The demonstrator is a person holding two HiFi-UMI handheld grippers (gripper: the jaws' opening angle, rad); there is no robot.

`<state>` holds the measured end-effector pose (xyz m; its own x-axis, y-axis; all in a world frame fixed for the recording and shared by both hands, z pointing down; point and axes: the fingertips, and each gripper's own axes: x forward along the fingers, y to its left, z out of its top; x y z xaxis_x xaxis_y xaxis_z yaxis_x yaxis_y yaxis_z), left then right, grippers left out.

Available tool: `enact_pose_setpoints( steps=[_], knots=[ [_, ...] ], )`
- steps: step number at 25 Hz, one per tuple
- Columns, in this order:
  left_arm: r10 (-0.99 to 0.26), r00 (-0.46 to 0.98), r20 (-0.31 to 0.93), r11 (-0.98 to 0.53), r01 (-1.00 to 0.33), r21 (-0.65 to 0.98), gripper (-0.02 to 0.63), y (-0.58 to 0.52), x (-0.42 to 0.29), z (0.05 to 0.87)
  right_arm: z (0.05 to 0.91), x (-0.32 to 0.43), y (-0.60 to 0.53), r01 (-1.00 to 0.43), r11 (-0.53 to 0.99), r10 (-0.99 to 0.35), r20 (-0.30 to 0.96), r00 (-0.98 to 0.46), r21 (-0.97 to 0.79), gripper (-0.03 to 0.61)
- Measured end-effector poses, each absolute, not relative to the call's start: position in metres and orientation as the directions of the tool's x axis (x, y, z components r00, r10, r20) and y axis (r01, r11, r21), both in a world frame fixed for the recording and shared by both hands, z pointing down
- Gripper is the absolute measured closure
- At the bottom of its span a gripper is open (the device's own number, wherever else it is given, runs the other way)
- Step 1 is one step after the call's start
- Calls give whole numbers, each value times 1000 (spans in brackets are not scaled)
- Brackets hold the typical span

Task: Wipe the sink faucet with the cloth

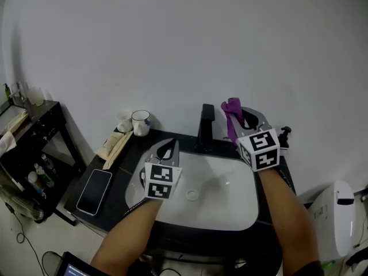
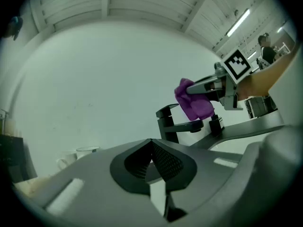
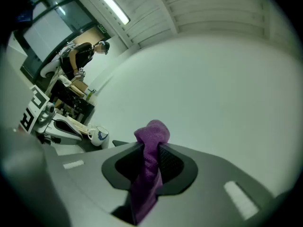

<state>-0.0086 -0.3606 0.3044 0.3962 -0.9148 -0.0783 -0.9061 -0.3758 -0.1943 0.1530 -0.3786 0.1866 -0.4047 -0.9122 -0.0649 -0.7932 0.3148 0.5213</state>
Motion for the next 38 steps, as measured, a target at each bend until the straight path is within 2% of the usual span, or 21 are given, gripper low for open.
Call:
enact_pose_setpoints(
  steps=[9, 19, 38],
  knots=[
    [-910, 401, -102, -377, -905, -194, 597, -368, -8, 301, 163, 103, -430, -582, 380, -880, 87, -467, 719, 506],
    [-889, 447, -100, -422, -885, -198, 597, -380, 2, 304, 198, 78, -467, -425, 488, -833, 261, -487, 762, 506],
    [-893, 444, -74, -419, -880, -221, 597, -381, 1, 309, 211, 64, -398, -284, 499, -785, 288, -548, 819, 505]
  ],
)
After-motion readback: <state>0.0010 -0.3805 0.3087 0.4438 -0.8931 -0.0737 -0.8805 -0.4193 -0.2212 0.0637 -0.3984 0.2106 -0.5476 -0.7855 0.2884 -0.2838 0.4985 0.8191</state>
